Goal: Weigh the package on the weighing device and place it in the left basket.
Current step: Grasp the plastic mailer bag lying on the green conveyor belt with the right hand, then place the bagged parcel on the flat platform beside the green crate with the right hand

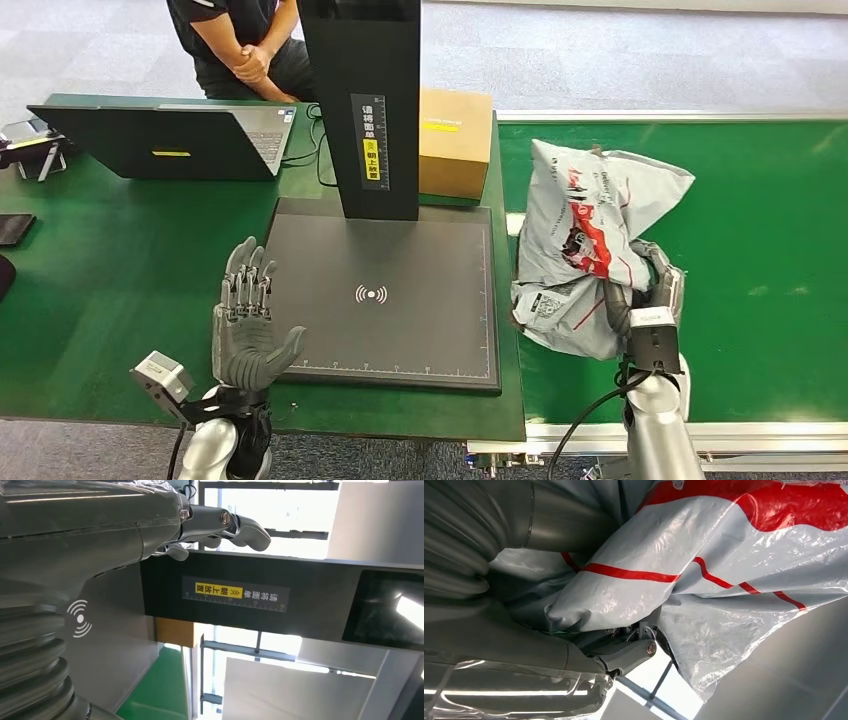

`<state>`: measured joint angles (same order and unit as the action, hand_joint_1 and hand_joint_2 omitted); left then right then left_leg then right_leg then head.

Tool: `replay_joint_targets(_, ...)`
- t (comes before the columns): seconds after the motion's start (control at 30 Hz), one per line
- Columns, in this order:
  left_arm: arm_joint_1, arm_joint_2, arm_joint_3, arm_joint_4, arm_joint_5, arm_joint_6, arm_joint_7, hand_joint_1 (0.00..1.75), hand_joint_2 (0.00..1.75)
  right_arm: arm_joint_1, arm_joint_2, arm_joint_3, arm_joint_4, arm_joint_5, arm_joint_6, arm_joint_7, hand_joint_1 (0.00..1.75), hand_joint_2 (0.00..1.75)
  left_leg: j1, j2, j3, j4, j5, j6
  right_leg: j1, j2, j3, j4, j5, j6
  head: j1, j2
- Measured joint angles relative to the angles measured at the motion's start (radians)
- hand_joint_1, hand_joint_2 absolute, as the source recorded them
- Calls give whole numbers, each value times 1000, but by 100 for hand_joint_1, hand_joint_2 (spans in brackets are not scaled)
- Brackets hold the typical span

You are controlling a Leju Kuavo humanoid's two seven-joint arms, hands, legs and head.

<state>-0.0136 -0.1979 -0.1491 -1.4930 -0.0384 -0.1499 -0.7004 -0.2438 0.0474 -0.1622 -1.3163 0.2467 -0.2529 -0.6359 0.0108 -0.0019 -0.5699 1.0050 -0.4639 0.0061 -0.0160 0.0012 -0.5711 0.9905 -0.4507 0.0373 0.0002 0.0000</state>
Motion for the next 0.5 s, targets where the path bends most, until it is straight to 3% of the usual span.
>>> replay_joint_targets(0.2,-15,2,-16,0,-3,-11,0,0,175,-55,-1,93,24,63,68,8,175,175,0,0,-1,0,0,0,0,0,-1,0,0,0,0,0)
replay_joint_targets(0.5,-39,7,-38,2,0,-31,0,0,175,-164,-22,294,165,268,225,80,175,175,0,0,-2,0,0,-1,0,0,-2,0,0,0,0,0)
